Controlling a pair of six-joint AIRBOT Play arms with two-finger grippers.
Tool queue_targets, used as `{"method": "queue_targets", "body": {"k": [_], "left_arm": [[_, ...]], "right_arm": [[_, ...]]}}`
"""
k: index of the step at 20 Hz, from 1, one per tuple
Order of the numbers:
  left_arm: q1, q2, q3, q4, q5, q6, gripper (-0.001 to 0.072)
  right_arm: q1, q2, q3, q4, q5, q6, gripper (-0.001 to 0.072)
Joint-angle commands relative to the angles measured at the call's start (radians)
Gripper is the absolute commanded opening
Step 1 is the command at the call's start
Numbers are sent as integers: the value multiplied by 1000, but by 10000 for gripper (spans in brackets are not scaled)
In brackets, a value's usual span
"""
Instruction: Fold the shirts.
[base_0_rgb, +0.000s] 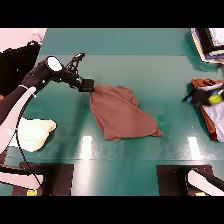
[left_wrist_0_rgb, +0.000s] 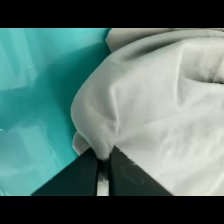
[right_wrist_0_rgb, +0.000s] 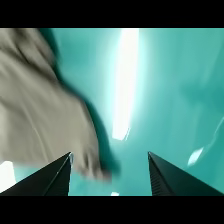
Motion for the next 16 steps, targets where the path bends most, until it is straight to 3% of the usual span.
{"method": "queue_targets", "body": {"k": [1, 4, 8, 9, 10, 11, 16], "left_arm": [[1, 10, 10, 18, -3, 1, 32], [1, 10, 10, 18, -5, 1, 32], [1, 10, 10, 18, -21, 1, 32], [1, 10, 10, 18, -29, 1, 32], [1, 10, 10, 18, -40, 1, 32], [1, 10, 10, 18, -53, 1, 32], [1, 149, 33, 76, -78, -4, 31]], "right_arm": [[64, -45, -265, 0, -32, -45, 529], [192, -94, -338, 73, -141, -54, 518], [297, -153, -314, 67, -188, -55, 420], [307, -162, -305, 67, -189, -55, 311], [313, -169, -294, 67, -188, -55, 117], [312, -170, -283, 67, -188, -56, 17], [269, -31, -79, -31, -138, -40, 16]]}}
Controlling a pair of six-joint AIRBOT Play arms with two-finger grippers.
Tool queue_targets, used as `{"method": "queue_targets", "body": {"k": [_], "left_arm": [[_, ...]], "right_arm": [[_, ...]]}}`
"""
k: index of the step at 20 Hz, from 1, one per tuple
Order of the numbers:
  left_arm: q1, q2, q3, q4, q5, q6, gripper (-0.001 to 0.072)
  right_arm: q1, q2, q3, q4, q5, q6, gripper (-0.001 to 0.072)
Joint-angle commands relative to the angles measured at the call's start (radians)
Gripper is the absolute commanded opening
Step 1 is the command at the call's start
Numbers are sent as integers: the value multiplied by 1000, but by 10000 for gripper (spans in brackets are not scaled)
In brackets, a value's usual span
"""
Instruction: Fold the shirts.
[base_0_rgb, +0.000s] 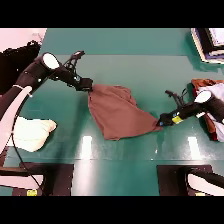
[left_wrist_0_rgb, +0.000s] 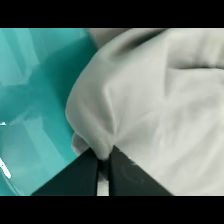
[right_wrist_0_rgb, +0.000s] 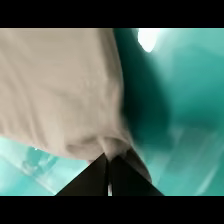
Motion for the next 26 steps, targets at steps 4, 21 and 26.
{"method": "queue_targets", "body": {"k": [4, 21, 26], "left_arm": [[1, 335, 182, 123, -20, -7, 31], [-161, 515, 14, 114, -272, -106, 30], [-333, 513, -501, 86, -24, -112, 32]], "right_arm": [[-125, 239, 491, -124, 66, 33, 16], [-249, 202, 800, -116, 319, 156, 16], [-249, 202, 439, -116, 246, 137, 16]]}}
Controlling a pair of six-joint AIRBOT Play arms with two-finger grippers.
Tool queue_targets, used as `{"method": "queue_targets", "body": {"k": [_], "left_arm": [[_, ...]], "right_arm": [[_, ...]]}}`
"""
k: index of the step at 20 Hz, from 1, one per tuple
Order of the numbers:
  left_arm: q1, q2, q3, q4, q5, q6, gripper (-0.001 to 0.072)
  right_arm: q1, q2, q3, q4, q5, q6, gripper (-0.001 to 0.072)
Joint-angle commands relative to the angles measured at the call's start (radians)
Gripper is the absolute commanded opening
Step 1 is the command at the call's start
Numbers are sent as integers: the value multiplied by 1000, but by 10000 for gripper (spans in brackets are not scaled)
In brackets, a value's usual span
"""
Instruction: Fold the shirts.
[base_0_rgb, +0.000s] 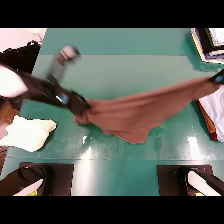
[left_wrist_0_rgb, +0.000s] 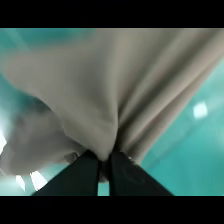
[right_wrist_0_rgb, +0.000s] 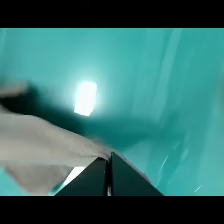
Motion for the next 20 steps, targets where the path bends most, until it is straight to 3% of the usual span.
{"method": "queue_targets", "body": {"k": [1, 4, 5, 6, 10, 12, 16, 20], "left_arm": [[-92, 0, -317, -44, 167, -5, 32], [-92, 0, -410, -98, 208, -5, 57], [-92, 0, -411, -103, 211, -5, 307], [-92, 0, -411, -115, 222, -5, 478], [-61, 0, -338, -120, 187, 5, 492], [27, 0, -216, -93, 137, 32, 492], [251, -11, -75, -92, 163, 83, 491], [295, -164, -76, -117, 169, 152, 491]], "right_arm": [[0, 0, -226, 10, -52, -14, 16], [0, 0, -323, 11, -95, -15, 16], [0, 0, -342, 10, -103, -15, 16], [0, 0, -354, 11, -110, -15, 16], [0, 0, -366, 11, -128, -15, 16], [0, 0, -366, 11, -131, -15, 16], [0, 0, -366, 11, -136, -15, 16], [0, 0, -366, 11, -163, -14, 16]]}}
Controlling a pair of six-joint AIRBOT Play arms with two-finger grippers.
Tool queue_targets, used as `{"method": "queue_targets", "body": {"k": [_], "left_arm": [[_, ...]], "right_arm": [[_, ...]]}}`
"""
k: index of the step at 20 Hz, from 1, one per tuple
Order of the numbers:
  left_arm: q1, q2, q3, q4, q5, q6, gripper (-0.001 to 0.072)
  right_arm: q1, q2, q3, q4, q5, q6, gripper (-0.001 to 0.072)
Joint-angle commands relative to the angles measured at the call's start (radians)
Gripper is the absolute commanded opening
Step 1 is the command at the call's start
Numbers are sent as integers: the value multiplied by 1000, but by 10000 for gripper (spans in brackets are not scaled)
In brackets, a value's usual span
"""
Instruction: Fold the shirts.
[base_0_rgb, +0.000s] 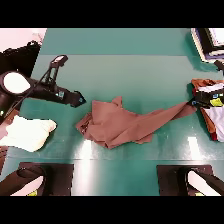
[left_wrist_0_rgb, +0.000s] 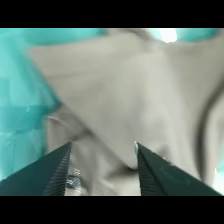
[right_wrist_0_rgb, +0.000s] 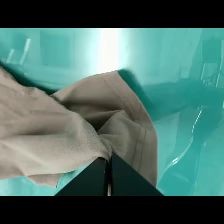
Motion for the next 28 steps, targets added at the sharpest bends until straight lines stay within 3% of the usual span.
{"method": "queue_targets", "body": {"k": [1, 7, 13, 14, 16, 20, 22, 28], "left_arm": [[46, -141, 23, -50, 20, 67, 491], [46, -456, 23, -226, 53, 83, 492], [40, -512, 23, -279, 97, 88, 490], [32, -512, 23, -281, 109, 89, 464], [27, -511, 24, -291, 125, 90, 34], [47, -457, 119, -275, 65, 89, 30], [63, -357, 218, -192, 44, 87, 30], [93, 2, 608, 87, 53, 53, 32]], "right_arm": [[0, 0, -1, 1, -16, 1, 16], [0, 0, -1, 1, -16, 1, 16], [0, 0, -1, 2, -16, 1, 16], [0, 0, -1, 2, -16, 1, 16], [11, 0, -1, 1, -17, 1, 16], [44, -1, 15, -2, -66, -19, 16], [43, -1, 94, 3, -67, -19, 17], [43, -1, 582, 1, -67, -19, 17]]}}
